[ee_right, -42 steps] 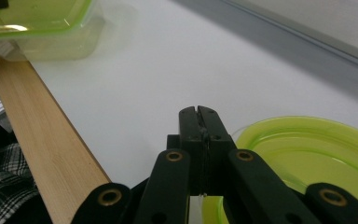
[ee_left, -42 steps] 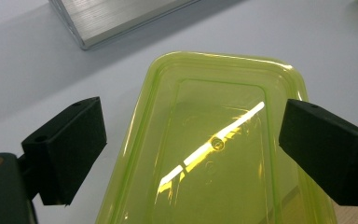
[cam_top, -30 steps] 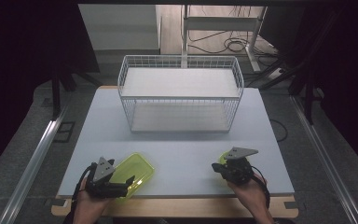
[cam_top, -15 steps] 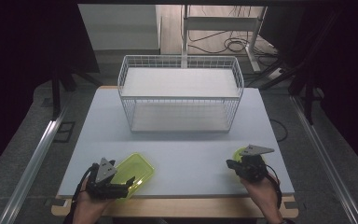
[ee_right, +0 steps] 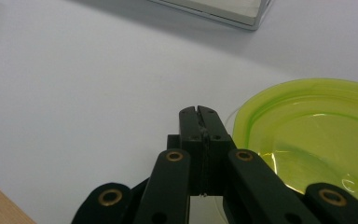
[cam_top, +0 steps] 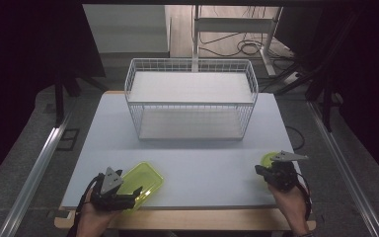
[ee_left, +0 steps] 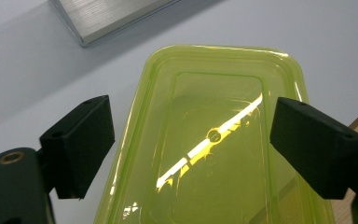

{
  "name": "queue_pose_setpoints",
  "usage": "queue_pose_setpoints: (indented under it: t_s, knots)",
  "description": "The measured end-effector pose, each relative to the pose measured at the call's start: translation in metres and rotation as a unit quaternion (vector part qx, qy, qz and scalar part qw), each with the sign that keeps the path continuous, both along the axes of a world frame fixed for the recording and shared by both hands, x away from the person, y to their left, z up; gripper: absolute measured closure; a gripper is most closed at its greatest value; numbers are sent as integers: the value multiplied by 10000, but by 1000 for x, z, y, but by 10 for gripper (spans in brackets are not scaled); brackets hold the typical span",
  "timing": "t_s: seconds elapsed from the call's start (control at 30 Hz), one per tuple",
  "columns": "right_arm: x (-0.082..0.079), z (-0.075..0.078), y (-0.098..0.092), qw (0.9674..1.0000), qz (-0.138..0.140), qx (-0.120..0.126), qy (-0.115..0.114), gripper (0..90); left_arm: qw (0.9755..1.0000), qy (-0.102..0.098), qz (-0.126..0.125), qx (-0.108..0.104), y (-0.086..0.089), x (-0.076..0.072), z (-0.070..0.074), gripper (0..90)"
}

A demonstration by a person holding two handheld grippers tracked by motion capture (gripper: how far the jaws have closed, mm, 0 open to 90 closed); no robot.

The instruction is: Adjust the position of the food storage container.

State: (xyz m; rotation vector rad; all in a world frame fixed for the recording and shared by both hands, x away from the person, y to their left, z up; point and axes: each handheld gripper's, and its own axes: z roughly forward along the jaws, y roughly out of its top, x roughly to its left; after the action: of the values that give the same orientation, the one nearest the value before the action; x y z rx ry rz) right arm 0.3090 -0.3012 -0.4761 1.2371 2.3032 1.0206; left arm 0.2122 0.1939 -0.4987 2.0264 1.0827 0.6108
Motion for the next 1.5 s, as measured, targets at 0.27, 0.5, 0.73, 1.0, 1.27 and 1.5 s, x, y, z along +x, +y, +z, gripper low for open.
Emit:
queue_pose_setpoints:
  t_s: [0.27, 0.5, 0.73, 1.0, 1.27, 1.5]
  knots:
    - [-3, 1, 7, 9998, 177, 49, -49, 894, 9997, 23, -34, -245, 14, -11, 3, 512]
    - [-7, -2, 17, 9990, 450, -46, -49, 889, 9991, 195, 111, -358, 35, -31, -1, 814]
    - [-8, -3, 18, 9989, 470, -48, -52, 883, 9984, 436, 199, -307, 46, -41, -7, 900]
    - [-8, -3, 19, 9989, 463, -55, -52, 880, 9978, 548, 252, -284, 53, -50, -7, 900]
    - [-7, -4, 23, 9985, 544, -84, -73, 880, 9978, 488, 355, -288, 48, -44, -10, 900]
    - [-7, -3, 26, 9970, 763, -51, -83, 892, 9980, 425, 299, -367, 42, -31, -11, 890]
